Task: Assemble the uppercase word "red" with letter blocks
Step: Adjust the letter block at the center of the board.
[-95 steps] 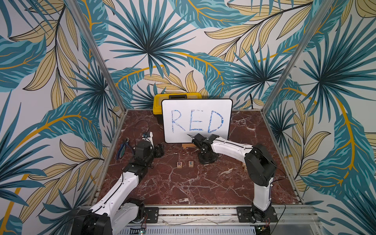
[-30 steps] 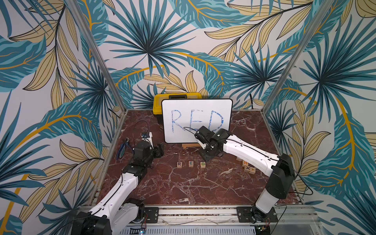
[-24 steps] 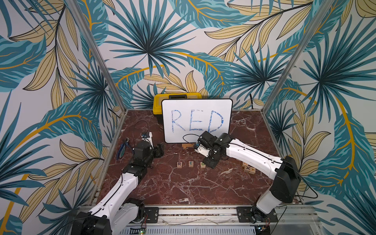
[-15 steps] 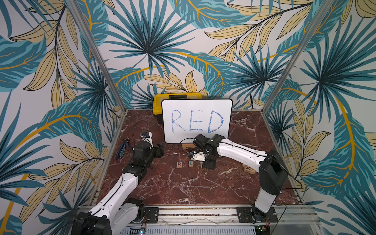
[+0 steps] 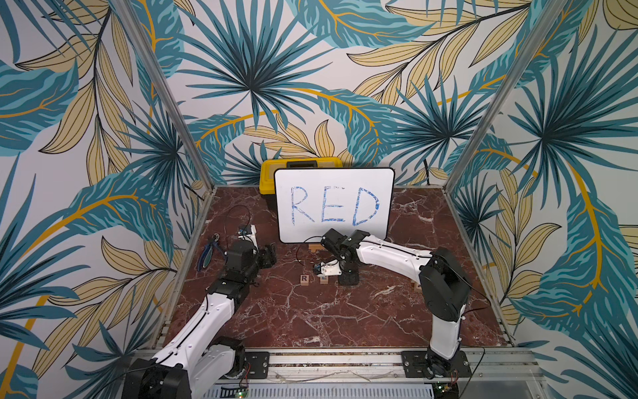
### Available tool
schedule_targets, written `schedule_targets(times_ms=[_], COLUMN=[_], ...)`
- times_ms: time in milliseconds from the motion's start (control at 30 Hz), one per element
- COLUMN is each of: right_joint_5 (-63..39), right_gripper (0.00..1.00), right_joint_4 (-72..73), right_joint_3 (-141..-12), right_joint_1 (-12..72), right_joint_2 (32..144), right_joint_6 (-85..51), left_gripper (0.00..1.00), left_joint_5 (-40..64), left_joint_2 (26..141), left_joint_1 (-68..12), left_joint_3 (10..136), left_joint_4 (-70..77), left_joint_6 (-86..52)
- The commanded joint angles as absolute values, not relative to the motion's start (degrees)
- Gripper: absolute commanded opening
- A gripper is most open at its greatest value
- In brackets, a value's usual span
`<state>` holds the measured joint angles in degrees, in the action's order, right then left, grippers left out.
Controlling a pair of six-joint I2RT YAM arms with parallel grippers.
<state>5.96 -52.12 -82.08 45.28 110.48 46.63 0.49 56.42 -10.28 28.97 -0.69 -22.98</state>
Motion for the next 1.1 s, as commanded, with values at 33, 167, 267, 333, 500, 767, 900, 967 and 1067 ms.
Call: schedule_targets(times_ms=[33,167,267,333,500,767,900,967,1067], right_joint_5=[4.18,4.57,4.3,4.34,3.8,3.14,3.28,2.91,2.81], right_gripper=[0.61,0.61,0.61,0.6,0.6,0.59,0.58,0.57,0.57], right_joint_4=[-50.73,-50.22,-49.75,-49.53,-49.39,-50.09,-50.56,-50.05,-48.32], right_joint_3=[-81.83,-81.88,-81.65,-81.5,-81.45,-82.2,-81.96,-81.08,-79.08], right_joint_1=[44.83,44.47,44.21,43.96,43.42,43.43,43.42,43.59,43.78], right_joint_2=[111.57,111.97,112.04,112.06,112.32,112.55,112.29,111.61,110.75], right_joint_6=[48.38,48.76,48.86,48.91,49.13,49.21,48.52,48.14,47.55], left_gripper=[0.69,0.69,0.69,0.69,0.69,0.69,0.69,0.69,0.69], left_joint_5=[1.01,1.1,0.91,0.97,0.35,0.43,0.26,0.1,0.15], left_joint_2=[55.99,55.9,55.72,55.72,54.9,55.03,54.84,54.67,55.1], left_joint_1=[-9.53,-9.49,-9.47,-9.49,-9.49,-9.48,-9.45,-9.4,-9.4], left_joint_3=[27.54,27.51,27.34,27.33,26.99,26.98,26.89,26.81,26.89], left_joint_4=[0.09,0.05,0.14,0.04,0.16,0.11,0.09,0.12,0.12], left_joint_6=[-23.29,-23.29,-23.29,-23.29,-23.29,-23.29,-23.29,-23.28,-23.21])
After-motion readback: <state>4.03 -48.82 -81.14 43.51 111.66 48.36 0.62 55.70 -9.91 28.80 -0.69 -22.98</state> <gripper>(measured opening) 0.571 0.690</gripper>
